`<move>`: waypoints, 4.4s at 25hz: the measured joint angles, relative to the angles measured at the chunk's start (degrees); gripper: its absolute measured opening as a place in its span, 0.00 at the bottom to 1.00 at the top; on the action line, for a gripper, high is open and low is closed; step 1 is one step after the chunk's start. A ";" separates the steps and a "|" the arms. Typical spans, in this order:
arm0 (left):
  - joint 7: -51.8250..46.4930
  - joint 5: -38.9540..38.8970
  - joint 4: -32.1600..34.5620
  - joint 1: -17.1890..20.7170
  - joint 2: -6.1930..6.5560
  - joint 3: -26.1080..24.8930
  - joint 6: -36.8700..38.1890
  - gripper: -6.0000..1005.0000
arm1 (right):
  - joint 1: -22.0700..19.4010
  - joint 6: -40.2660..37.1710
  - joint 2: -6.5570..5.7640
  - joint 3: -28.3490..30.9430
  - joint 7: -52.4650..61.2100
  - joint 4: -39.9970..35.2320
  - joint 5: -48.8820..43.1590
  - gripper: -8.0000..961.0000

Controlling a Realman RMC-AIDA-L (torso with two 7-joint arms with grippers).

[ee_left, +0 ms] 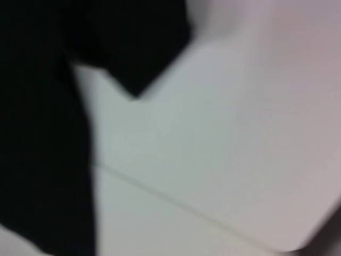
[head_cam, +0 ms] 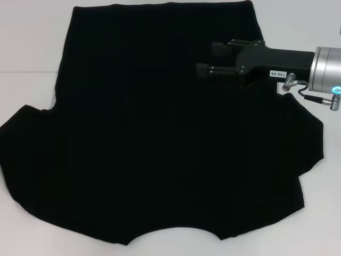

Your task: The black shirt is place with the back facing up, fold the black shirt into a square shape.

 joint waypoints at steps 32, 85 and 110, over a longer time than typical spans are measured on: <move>34.38 -30.70 -14.73 -6.08 -4.01 5.96 7.22 0.30 | -1.00 5.76 -2.93 2.11 10.42 -0.58 0.16 0.82; 70.26 -37.38 -17.62 -6.21 -6.22 24.77 9.79 0.92 | -2.82 10.57 -8.62 -1.33 68.80 1.26 -41.91 0.79; 68.94 -37.41 -17.19 -5.60 -6.13 24.60 9.54 0.92 | -2.11 17.21 -6.51 -3.26 67.33 2.38 -41.96 0.17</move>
